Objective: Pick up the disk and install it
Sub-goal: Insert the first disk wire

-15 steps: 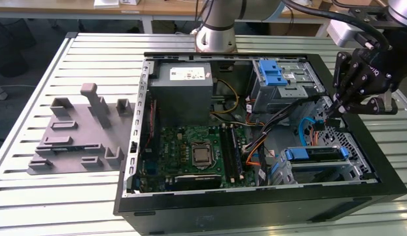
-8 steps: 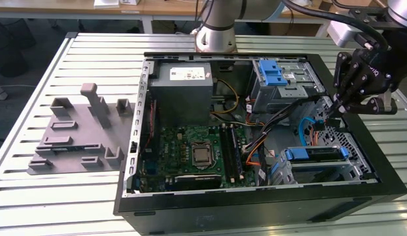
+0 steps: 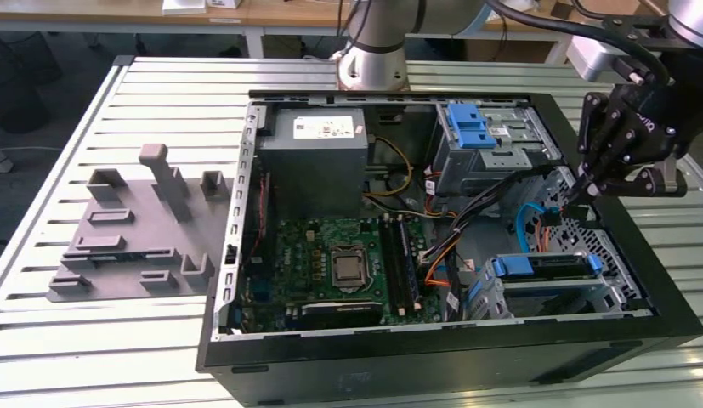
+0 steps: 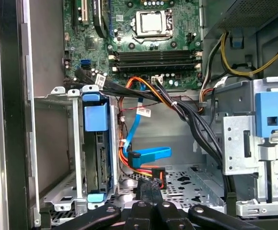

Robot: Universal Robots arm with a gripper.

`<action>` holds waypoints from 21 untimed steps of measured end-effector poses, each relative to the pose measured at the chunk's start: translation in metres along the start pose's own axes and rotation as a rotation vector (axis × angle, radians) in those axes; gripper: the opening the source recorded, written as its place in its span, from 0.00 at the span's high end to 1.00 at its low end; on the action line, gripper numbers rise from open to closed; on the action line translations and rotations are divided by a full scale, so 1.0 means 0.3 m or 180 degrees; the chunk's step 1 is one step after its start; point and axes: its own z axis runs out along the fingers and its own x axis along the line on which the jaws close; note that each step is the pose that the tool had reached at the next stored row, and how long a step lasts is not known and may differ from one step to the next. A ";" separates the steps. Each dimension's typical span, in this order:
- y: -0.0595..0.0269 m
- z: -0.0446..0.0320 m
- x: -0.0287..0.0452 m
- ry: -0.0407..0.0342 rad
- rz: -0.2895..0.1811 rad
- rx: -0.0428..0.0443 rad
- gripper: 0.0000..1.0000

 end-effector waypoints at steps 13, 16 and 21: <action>-0.002 0.015 -0.046 0.0262 0.0053 -0.0150 0.76; -0.008 0.024 -0.051 0.0264 0.0087 -0.0173 0.76; -0.025 0.033 -0.058 0.0289 0.0157 -0.0174 0.76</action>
